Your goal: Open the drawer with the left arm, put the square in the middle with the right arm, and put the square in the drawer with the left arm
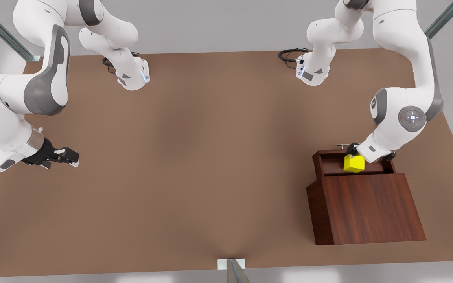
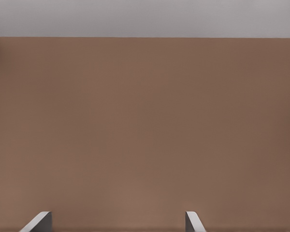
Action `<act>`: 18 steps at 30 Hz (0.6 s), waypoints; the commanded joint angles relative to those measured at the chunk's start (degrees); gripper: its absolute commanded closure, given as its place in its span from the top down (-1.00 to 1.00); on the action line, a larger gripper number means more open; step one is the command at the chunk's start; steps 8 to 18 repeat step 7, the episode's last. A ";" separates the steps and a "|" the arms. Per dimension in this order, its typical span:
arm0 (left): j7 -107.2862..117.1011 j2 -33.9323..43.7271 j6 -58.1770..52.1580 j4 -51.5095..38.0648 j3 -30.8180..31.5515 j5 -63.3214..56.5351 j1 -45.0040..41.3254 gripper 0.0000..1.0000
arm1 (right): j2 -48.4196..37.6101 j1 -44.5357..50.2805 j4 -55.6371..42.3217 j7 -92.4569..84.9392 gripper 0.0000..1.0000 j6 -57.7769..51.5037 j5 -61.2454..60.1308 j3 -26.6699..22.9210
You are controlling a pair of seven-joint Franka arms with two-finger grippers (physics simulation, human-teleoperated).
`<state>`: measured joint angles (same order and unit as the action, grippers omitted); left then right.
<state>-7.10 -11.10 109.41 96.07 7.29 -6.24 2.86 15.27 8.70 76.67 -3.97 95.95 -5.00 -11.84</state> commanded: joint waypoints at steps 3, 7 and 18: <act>23.18 0.20 -25.11 -13.88 0.01 4.40 -2.95 1.00 | -0.07 0.00 -0.03 0.10 1.00 0.03 -0.01 -0.02; 23.53 -0.68 -28.29 -15.83 0.09 2.81 -3.04 1.00 | -0.07 0.00 -0.03 0.10 1.00 0.03 -0.10 -0.02; 23.53 -0.68 -28.29 -15.83 0.09 2.81 -3.04 1.00 | -0.07 0.00 -0.03 0.10 1.00 0.03 -0.10 -0.02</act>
